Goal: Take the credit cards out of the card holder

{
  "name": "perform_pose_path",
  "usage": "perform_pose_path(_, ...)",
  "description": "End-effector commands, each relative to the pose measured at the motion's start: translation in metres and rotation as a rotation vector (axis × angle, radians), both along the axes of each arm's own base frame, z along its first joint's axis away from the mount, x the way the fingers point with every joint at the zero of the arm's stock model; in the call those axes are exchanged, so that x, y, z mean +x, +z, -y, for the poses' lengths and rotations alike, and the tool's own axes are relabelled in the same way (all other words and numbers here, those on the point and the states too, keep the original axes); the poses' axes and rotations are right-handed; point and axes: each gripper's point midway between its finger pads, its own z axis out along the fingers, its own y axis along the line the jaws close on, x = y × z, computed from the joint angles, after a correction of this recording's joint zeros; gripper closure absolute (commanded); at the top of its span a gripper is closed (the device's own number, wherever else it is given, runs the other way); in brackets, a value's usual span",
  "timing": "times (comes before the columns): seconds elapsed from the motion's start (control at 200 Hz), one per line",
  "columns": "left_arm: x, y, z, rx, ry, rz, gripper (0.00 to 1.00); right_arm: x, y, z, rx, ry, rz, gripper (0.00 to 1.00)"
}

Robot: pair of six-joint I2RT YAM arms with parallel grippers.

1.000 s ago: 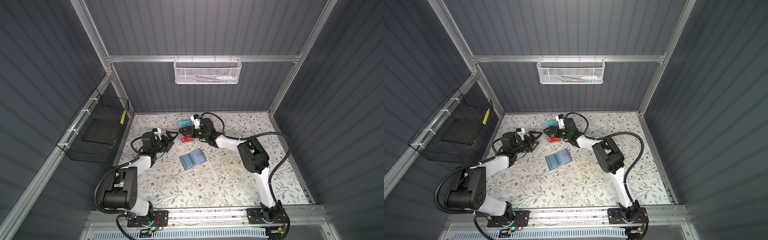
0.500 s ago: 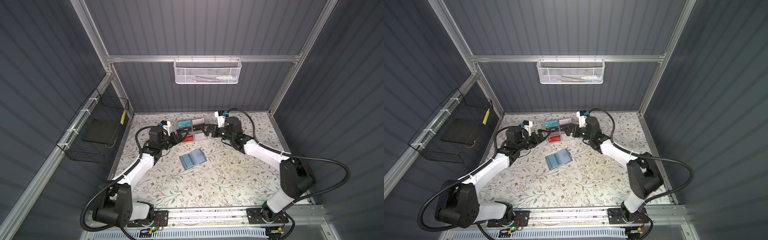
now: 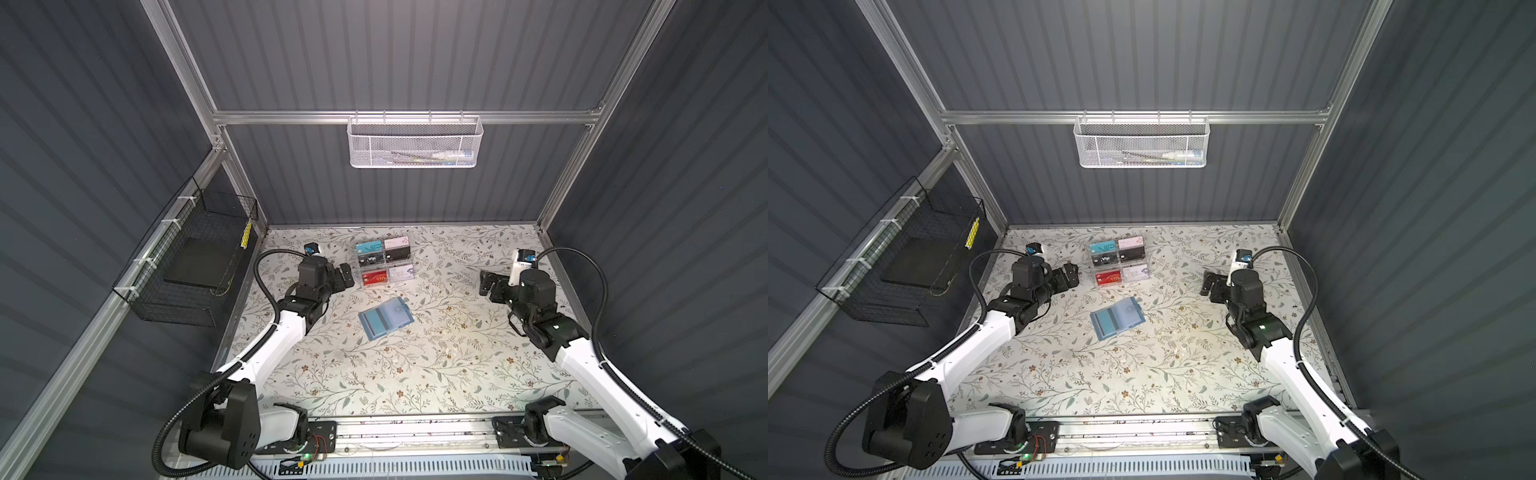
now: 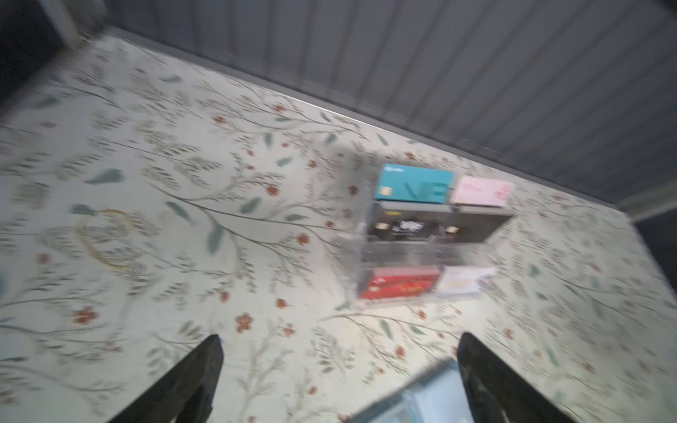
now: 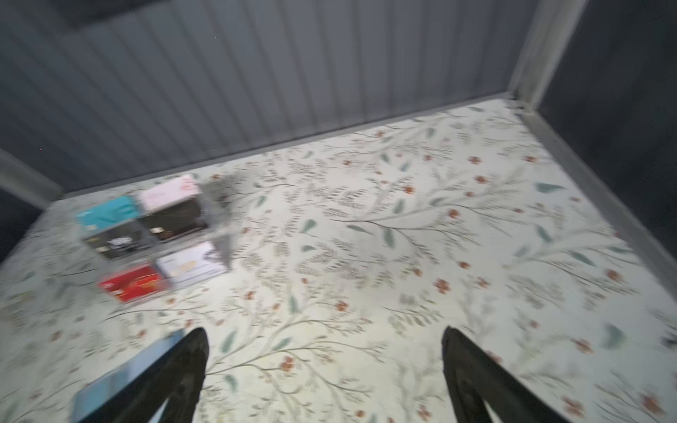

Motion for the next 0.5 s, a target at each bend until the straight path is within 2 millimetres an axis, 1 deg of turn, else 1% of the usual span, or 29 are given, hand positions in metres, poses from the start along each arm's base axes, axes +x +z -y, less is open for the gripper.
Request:
perform_pose_path(0.0, 0.001, -0.022, -0.056, 0.356, 0.182, 0.042, 0.00, -0.006, -0.012, 0.054, -0.149, -0.196, 0.025, 0.01)
perform_pose_path(0.075, 0.002, -0.036, -0.071, 0.443, 0.232, 0.098, 0.00, -0.004, -0.022, 0.070, -0.149, -0.236, 0.035, 0.01)
perform_pose_path(0.13, 0.005, -0.047, -0.078, 0.486, 0.259, 0.107, 0.00, 0.003, -0.025, 0.073, -0.158, -0.235, 0.067, 0.01)
perform_pose_path(0.2, 0.011, -0.062, -0.090, 0.566, 0.313, 0.062, 0.00, 0.012, -0.028, 0.074, -0.205, -0.224, 0.122, 0.01)
perform_pose_path(0.245, 0.018, -0.071, -0.090, 0.560, 0.295, 0.049, 0.00, 0.016, -0.031, 0.074, -0.230, -0.221, 0.140, 0.01)
perform_pose_path(0.305, 0.019, -0.087, -0.088, 0.538, 0.266, 0.026, 0.00, 0.021, -0.037, 0.076, -0.243, -0.227, 0.143, 0.01)
perform_pose_path(0.34, 0.021, -0.088, -0.087, 0.524, 0.262, 0.057, 0.00, 0.023, -0.038, 0.076, -0.247, -0.222, 0.156, 0.01)
perform_pose_path(0.36, 0.021, -0.089, -0.086, 0.523, 0.256, 0.071, 0.00, 0.024, -0.036, 0.076, -0.247, -0.225, 0.172, 0.01)
perform_pose_path(0.37, 0.021, -0.090, -0.087, 0.521, 0.255, 0.070, 0.00, 0.025, -0.042, 0.076, -0.253, -0.223, 0.159, 0.01)
perform_pose_path(0.405, 0.021, -0.095, -0.088, 0.509, 0.256, 0.052, 0.00, 0.026, -0.046, 0.076, -0.267, -0.219, 0.167, 0.01)
perform_pose_path(0.495, 0.021, -0.103, -0.090, 0.504, 0.255, 0.060, 0.00, 0.029, -0.046, 0.074, -0.274, -0.204, 0.229, 0.01)
